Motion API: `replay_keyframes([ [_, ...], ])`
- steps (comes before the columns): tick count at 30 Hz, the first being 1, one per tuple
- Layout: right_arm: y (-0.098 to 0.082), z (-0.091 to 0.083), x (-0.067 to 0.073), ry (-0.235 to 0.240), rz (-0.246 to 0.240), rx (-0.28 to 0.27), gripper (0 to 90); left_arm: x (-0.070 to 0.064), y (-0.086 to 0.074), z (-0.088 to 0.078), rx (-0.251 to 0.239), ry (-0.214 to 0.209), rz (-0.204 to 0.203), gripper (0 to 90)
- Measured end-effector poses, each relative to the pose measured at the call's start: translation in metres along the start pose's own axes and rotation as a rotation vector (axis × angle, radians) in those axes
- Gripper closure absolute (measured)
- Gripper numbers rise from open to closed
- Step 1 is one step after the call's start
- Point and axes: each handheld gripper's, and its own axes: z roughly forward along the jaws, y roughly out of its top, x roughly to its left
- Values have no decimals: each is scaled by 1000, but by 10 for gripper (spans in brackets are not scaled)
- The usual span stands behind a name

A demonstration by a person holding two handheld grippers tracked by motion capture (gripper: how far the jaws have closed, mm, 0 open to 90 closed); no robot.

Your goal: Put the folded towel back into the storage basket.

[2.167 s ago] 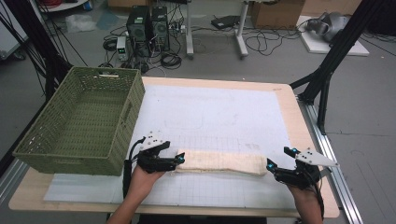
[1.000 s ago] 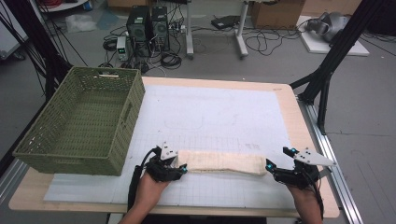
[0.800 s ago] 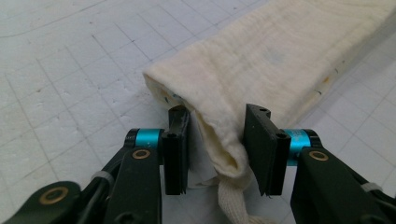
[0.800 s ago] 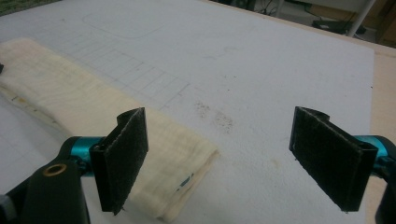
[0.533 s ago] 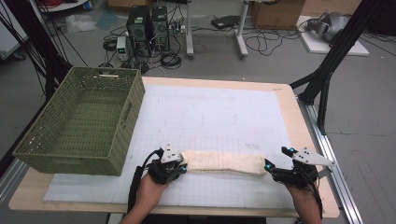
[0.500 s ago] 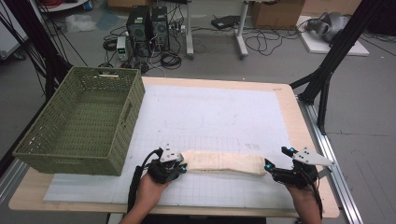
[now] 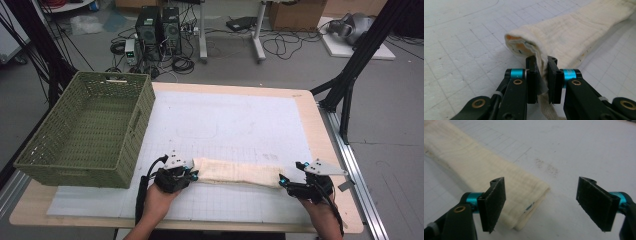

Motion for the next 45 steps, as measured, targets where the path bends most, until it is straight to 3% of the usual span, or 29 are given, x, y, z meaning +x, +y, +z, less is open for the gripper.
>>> replay_keyframes([
  [7, -7, 8, -1, 23, 16, 57, 288, 1, 0, -1, -6, 3, -4, 802],
  [14, -10, 13, -1, 53, 14, 93, 434, 1, -1, 0, -3, 2, 1, 808],
  [17, -12, 16, 1, 17, -11, 132, 440, 1, -1, 0, -1, 3, 4, 810],
  [20, -11, 17, 1, -6, -12, 135, 449, 1, -1, 0, 1, 4, 6, 810],
  [26, -12, 17, 5, 41, -14, 136, 634, 2, -2, 0, 8, 7, 10, 810],
  [32, -16, 19, 1, 98, 70, 123, 705, 2, -4, 3, 18, 9, 9, 810],
  [36, -16, 20, 0, 124, 91, 128, 775, 3, -4, 3, 19, 10, 11, 810],
  [45, -10, 19, 6, 99, 23, 151, 845, 3, -5, 3, 15, 13, 11, 811],
])
